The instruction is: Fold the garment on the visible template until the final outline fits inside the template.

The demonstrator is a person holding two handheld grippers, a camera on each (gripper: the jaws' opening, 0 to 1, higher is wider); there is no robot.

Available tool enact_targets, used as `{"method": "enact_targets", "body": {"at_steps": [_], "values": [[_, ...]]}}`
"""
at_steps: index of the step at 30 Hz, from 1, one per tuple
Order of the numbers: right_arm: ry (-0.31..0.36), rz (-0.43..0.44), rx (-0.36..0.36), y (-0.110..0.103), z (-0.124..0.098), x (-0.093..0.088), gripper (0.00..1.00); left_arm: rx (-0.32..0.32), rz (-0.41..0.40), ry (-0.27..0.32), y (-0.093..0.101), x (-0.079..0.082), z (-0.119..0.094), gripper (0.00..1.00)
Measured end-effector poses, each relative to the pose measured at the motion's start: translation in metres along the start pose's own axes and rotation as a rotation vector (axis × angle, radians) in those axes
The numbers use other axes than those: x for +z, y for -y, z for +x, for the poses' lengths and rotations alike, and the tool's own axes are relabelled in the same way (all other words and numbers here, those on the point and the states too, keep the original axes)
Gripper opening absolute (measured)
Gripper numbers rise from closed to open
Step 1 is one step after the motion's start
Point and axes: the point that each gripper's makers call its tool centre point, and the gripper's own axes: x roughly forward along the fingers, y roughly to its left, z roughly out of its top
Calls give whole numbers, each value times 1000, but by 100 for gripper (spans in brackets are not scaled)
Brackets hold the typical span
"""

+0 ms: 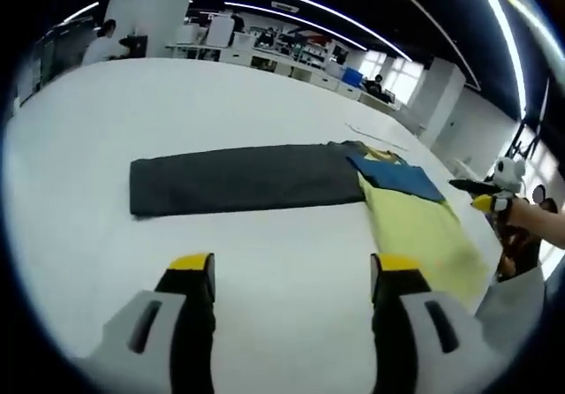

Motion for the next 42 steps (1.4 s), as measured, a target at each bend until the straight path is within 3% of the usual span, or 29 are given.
{"method": "enact_targets", "body": {"at_steps": [5,8,15,27,29,30,32,35,37,42], "values": [[23,44,-28,8,-14,0,100,43,-20,1,-20,5,3,66],[20,48,-42,12,-20,-3,100,45,-85,20,-25,10,4,64],[17,79,-53,12,-29,-13,100,139,-160,45,-51,12,2,61],[6,120,-68,17,-41,-29,100,234,-163,79,-77,19,1,52],[5,124,-68,17,-41,-30,100,266,-162,82,-85,21,2,48],[3,127,-67,17,-41,-31,100,296,-175,100,-99,24,4,44],[0,125,-67,15,-42,-32,100,304,-218,121,-107,27,7,40],[7,147,-65,14,-43,-31,100,352,-148,113,-124,28,9,30],[13,145,-70,15,-44,-30,100,346,-225,138,-127,29,11,27],[-1,146,-70,14,-44,-36,100,382,-132,123,-139,26,13,15]]}}
